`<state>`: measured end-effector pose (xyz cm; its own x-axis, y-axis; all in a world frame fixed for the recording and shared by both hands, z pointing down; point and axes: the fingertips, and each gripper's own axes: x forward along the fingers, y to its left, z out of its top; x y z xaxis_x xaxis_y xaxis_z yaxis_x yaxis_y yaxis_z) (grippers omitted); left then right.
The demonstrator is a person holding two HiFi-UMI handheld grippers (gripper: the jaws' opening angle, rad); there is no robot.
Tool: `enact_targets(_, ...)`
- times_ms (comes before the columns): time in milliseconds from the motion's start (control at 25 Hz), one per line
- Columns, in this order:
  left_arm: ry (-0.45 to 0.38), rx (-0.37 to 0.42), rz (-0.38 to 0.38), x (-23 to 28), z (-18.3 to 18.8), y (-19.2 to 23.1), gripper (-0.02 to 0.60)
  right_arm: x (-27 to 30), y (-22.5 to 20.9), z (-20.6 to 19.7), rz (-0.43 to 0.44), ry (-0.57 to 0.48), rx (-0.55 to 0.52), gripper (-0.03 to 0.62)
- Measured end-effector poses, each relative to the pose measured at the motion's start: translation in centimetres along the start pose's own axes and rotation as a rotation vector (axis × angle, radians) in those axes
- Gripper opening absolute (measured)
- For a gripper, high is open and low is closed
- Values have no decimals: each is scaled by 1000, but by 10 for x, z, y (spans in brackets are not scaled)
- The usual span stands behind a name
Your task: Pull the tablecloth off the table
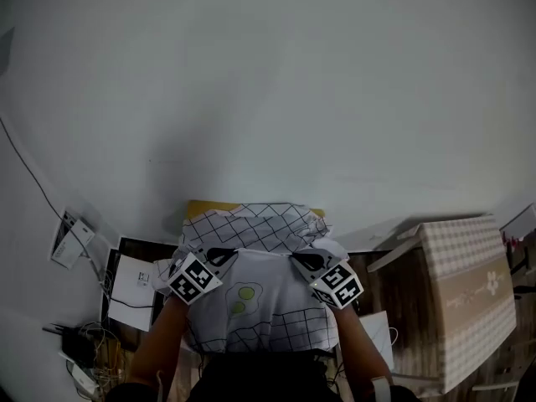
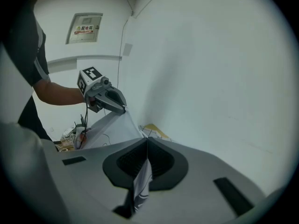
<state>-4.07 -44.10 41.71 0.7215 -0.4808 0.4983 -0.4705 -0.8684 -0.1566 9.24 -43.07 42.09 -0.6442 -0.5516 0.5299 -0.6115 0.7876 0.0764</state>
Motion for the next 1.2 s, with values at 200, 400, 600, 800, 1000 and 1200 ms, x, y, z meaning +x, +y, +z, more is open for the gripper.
enact_targets(200, -64, 71, 25, -23, 43, 17, 12, -13, -14, 50, -26, -43, -69, 20)
enact_targets(400, -161, 108, 63, -46, 93, 32, 12, -31, -17, 98, -62, -122, -113, 20)
enact_targets(600, -227, 169, 62, -60, 135, 39, 12, -44, -23, 137, -86, -166, -142, 20)
enact_targets(800, -270, 212, 81, -81, 167, 58, 12, -60, -30, 172, -123, -207, -177, 20)
enact_targets(1000, -323, 249, 98, -99, 202, 70, 12, -79, -36, 209, -149, -250, -199, 20)
enact_targets(1200, -379, 250, 103, -124, 237, 81, 12, -92, -26, 255, -153, -283, -265, 20)
